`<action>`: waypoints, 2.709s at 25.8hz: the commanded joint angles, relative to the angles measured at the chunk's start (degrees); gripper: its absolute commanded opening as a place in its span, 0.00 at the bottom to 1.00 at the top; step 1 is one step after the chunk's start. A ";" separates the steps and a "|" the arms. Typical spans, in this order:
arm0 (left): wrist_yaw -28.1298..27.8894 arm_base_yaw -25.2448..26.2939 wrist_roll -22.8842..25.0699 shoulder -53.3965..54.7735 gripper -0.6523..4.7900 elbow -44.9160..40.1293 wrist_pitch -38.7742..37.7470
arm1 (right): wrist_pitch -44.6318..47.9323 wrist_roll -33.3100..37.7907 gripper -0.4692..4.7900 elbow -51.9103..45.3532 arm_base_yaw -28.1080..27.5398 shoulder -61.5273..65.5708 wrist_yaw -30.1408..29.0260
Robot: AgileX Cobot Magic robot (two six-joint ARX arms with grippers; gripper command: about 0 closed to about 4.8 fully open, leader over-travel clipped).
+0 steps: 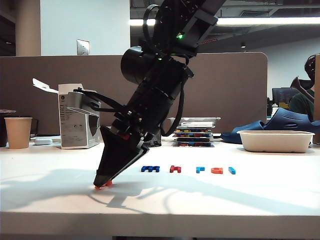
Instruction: Select the appropriate letters from the row of letter magnets placed on the table to arrange into the word "car".
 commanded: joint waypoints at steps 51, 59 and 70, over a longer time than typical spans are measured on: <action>-0.17 -0.07 0.24 -0.15 0.11 0.35 0.39 | -2.05 -1.49 0.49 0.35 -13.35 -7.87 12.48; -0.17 -0.07 0.24 -0.15 0.11 0.35 0.39 | -14.36 -2.14 0.62 0.50 -19.45 -7.87 10.82; -0.17 -0.07 0.24 -0.15 0.11 0.35 0.37 | -15.50 -3.30 0.62 0.48 -21.07 -7.87 8.17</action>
